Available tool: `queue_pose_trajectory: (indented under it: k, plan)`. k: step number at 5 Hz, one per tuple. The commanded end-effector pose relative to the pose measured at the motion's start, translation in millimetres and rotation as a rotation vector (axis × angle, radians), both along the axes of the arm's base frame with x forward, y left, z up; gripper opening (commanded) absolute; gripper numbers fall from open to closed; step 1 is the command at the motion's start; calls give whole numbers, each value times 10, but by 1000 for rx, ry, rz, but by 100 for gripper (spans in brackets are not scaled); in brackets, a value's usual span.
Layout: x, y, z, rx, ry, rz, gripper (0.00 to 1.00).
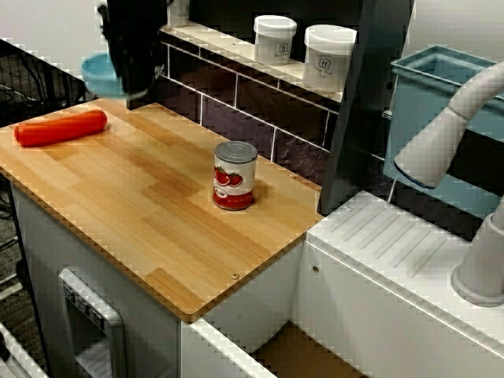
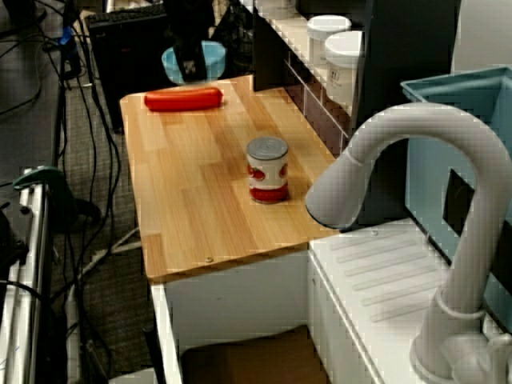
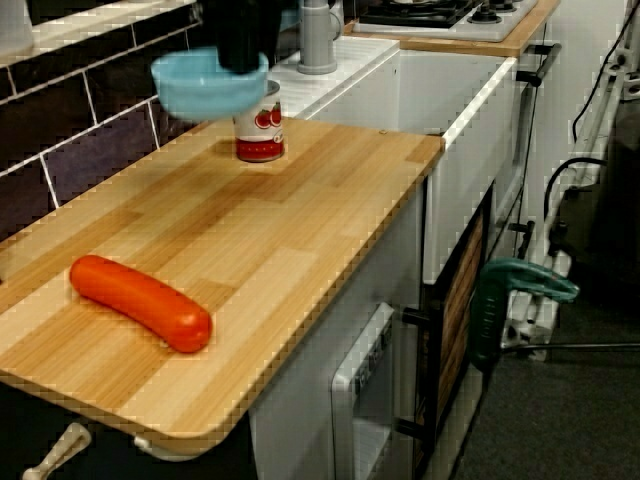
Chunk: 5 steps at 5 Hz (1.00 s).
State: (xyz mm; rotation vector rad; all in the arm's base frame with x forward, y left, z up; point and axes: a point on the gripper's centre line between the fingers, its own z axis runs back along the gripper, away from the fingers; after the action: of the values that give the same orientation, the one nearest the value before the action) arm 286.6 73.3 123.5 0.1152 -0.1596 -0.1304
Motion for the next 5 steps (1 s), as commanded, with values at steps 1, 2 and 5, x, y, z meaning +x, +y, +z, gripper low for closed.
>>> queue_pose_trajectory:
  k: [1,2,5]
  plan:
    - [-110,91,-300,78,-24,-5,0]
    - [-162,66,-467,104,-15,-17,0]
    - [-199,84,-765,143,22,-27,0]
